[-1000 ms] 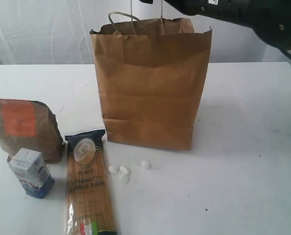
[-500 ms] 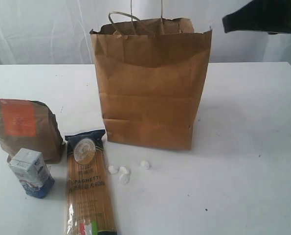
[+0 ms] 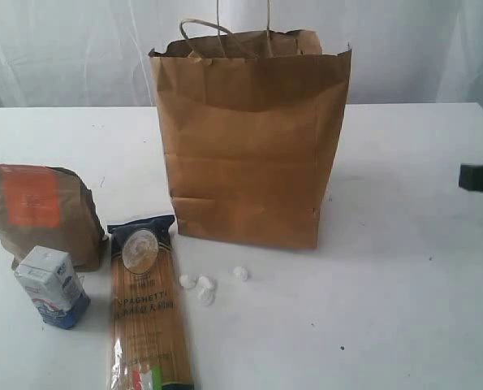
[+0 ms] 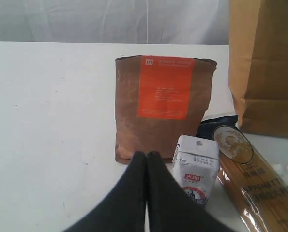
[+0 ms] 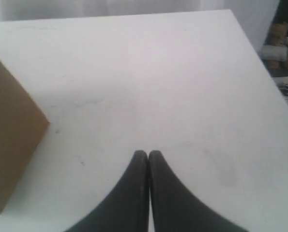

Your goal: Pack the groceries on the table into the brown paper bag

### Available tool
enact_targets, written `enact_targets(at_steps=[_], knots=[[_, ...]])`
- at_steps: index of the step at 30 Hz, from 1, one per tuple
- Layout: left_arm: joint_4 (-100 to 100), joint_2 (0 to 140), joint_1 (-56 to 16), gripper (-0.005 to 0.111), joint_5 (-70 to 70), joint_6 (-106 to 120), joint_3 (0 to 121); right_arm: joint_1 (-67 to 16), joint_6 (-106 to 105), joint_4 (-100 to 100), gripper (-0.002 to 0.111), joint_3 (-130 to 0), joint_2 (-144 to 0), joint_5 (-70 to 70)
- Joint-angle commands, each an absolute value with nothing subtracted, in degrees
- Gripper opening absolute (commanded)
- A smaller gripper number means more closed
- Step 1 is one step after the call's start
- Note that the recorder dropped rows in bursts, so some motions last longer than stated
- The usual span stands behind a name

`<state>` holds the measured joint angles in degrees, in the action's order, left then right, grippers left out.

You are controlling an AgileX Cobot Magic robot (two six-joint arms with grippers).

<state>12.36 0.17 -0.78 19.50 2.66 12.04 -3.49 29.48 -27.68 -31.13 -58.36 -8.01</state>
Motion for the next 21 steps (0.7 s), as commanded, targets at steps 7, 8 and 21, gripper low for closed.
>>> enact_targets(at_steps=[7,8,21], knots=[[12.8,0.0,-0.7,0.0,19.6,2.74,11.78,-2.75,37.8,-26.52,0.0,-10.64,-36.32,18.66],[12.8,0.0,-0.7,0.0,19.6,2.74,11.78,-2.75,37.8,-26.52,0.0,-10.5,-34.48,16.56],[12.8,0.0,-0.7,0.0,19.6,2.74,11.78,-2.75,35.59,-28.47,0.0,-11.44,-10.87,1.65]])
